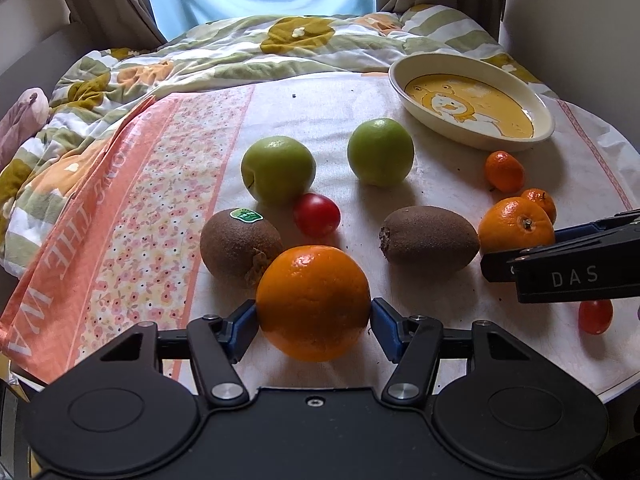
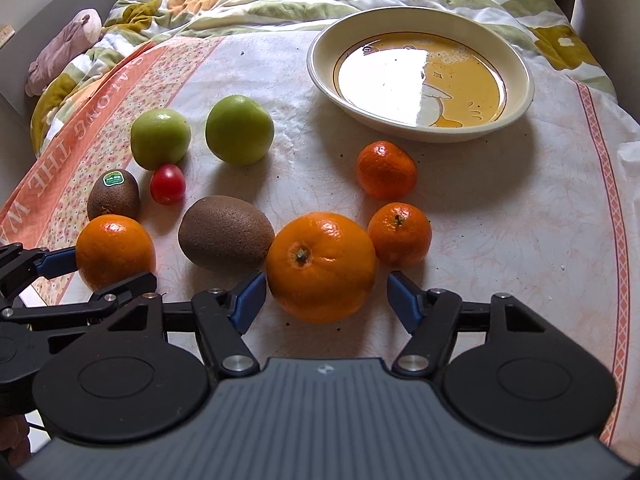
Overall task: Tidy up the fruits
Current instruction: 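Grasp the large orange with the right gripper while the left gripper grasps another large orange, then carry the oranges into the white bowl and open both grippers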
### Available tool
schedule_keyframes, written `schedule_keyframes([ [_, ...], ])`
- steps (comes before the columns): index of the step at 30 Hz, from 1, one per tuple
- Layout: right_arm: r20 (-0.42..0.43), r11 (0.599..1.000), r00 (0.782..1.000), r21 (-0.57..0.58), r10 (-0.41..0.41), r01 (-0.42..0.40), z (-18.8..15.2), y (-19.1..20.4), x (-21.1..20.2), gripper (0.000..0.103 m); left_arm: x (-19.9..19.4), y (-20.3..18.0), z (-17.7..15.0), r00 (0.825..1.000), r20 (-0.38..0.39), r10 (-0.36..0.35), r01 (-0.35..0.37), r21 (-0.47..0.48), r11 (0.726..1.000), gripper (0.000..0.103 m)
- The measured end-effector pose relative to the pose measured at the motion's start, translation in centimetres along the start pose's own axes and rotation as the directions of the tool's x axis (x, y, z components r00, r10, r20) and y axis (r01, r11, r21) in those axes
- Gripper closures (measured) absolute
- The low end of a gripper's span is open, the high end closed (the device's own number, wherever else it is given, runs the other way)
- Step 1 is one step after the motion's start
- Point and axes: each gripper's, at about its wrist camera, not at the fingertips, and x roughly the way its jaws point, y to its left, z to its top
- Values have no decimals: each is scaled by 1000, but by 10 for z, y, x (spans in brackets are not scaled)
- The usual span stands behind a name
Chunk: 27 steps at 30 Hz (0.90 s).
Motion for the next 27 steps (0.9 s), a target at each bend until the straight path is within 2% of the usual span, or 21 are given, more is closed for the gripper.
schedule_keyframes([
  [4, 8, 1000, 1000, 9, -5, 5, 1, 3, 4, 29, -2, 3, -1, 1000, 2, -10, 10, 7, 1000, 38],
  [15, 44, 998, 998, 47, -42, 40, -6, 6, -3, 30, -14, 11, 0, 998, 33, -45, 44, 41, 998, 38],
  [27, 124, 988, 987, 127, -101, 85, -4, 12, -57, 30, -54, 26, 22, 985, 123, -120, 111, 77, 991, 38],
])
